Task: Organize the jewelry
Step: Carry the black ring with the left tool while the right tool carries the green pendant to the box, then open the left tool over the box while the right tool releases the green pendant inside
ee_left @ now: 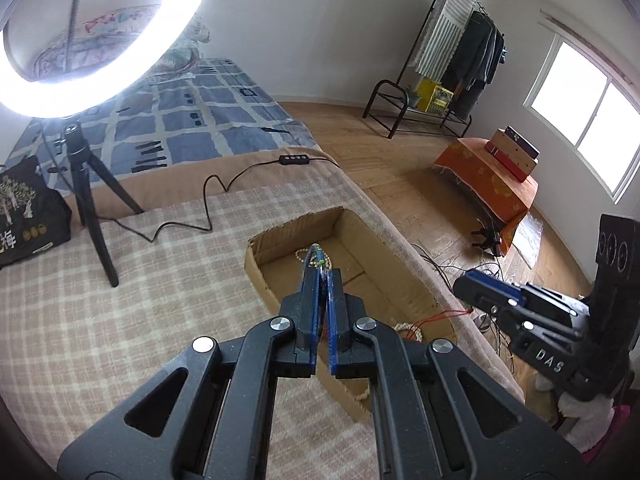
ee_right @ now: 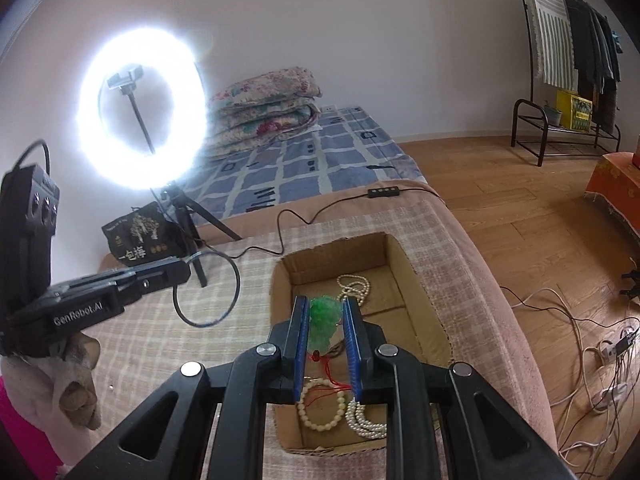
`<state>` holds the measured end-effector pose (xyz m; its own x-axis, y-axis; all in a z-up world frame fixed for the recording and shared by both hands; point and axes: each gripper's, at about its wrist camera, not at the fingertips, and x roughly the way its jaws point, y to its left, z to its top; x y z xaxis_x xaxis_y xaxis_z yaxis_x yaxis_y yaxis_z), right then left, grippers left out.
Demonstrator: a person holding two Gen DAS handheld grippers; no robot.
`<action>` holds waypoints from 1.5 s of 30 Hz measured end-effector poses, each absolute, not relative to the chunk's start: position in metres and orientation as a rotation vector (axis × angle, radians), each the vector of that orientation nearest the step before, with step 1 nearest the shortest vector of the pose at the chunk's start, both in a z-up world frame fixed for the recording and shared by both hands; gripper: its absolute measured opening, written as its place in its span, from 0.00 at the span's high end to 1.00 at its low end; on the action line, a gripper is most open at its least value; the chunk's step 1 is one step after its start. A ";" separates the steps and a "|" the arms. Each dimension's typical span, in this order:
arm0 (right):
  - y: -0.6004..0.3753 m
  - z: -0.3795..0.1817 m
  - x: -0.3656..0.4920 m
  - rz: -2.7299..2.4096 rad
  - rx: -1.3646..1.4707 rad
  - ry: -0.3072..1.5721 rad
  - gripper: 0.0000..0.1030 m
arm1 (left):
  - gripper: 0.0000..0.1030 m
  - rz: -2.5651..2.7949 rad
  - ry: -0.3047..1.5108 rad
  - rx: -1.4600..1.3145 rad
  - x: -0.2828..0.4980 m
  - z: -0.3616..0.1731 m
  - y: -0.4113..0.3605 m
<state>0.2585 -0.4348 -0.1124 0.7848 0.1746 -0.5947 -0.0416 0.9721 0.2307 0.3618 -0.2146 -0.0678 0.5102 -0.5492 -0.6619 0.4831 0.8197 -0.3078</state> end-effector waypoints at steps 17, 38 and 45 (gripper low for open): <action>-0.452 -0.152 0.294 0.090 0.191 0.744 0.85 | 0.99 -0.575 0.919 -0.040 0.417 -0.121 -0.260; -0.449 -0.170 0.300 0.035 0.138 0.780 0.12 | 0.51 -0.517 0.890 0.003 0.429 -0.125 -0.263; -0.449 -0.170 0.297 0.013 0.120 0.784 0.03 | 0.34 -0.500 0.879 0.009 0.423 -0.115 -0.257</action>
<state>0.2969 -0.4487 -0.1696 0.7084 0.0562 -0.7035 0.0328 0.9931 0.1123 0.4228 -0.2568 -0.1153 0.5310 -0.4152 -0.7387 0.4224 0.8854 -0.1940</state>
